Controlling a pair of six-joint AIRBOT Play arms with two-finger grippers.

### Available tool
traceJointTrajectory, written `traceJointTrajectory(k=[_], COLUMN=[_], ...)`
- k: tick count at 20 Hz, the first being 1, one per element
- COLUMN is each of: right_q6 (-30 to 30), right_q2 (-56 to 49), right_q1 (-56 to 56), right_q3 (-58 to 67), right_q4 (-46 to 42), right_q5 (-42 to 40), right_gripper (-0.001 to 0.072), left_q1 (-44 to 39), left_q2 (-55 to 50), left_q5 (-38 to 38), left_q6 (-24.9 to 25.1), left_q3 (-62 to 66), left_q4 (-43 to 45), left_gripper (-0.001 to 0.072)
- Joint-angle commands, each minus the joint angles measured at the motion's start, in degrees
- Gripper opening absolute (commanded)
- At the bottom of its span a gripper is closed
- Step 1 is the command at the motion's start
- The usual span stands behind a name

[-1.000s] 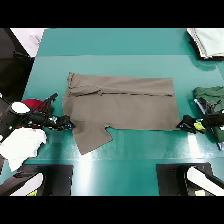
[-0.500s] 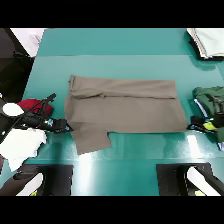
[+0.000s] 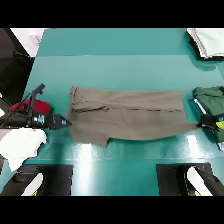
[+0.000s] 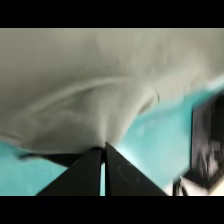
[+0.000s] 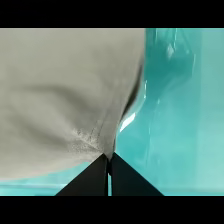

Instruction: Fold the shirts.

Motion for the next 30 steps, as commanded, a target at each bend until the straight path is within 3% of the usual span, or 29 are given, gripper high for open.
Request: traceJointTrajectory(k=[1, 10, 15, 19, 20, 21, 22, 23, 24, 26, 27, 29, 30], right_q6=[2.75, 5.29, 6.95, 6.84, 6.88, 6.86, 6.86, 6.86, 6.86, 5.07, 2.6, -0.96, -2.38], right_q2=[-6.47, -28.28, -33.75, -36.96, -37.64, -38.32, -38.84, -39.19, -39.19, -38.45, -37.68, -35.63, -34.88], right_q1=[4.31, 8.98, 8.98, 8.98, 8.98, 8.98, 8.98, 8.83, 8.68, 7.15, 5.84, 2.34, 0.5], right_q3=[5.03, 20.28, 24.0, 25.86, 25.86, 25.86, 25.86, 25.86, 25.86, 25.7, 24.87, 20.68, 18.12], right_q4=[1.18, 1.29, 1.92, 8.92, 10.8, 12.13, 12.92, 13.46, 13.44, 13.46, 13.49, 13.55, 13.55], right_q5=[-4.44, -6.19, -9.68, -14.51, -16.0, -17.46, -18.25, -19.1, -19.28, -15.65, -12.72, -9.03, -8.7], right_gripper=[0.0014, 0.0014, 0.0014, 0.0019, 0.0021, 0.0033, 0.0165, 0.0434, 0.0535, 0.0534, 0.0534, 0.0534, 0.0534], left_q1=[0.04, 0.04, 0.02, 0.02, 0.02, 0.02, 0.02, 0.04, 0.04, 0.04, 0.04, 0.02, 0.02], left_q2=[-5.57, -24.11, -30.16, -32.87, -33.09, -33.14, -33.14, -33.14, -33.14, -33.07, -33.07, -33.07, -33.07], left_q5=[10.49, 23.37, 32.09, 36.22, 36.96, 37.79, 38.21, 38.25, 38.16, 35.93, 33.46, 27.91, 26.03], left_q6=[1.25, 3.96, 5.81, 9.01, 9.01, 8.94, 8.92, 8.92, 8.9, 8.72, 8.79, 9.64, 10.51], left_q3=[5.53, 16.11, 18.73, 18.84, 18.84, 18.84, 18.86, 18.88, 18.88, 18.91, 18.91, 18.88, 18.88], left_q4=[-0.35, -0.52, -1.92, -7.52, -7.87, -8.13, -8.15, -8.15, -8.15, -8.15, -8.09, -8.13, -8.15], left_gripper=[0.0026, 0.0026, 0.0027, 0.0028, 0.0089, 0.0364, 0.0568, 0.0581, 0.0581, 0.056, 0.0419, 0.0033, 0.0027])
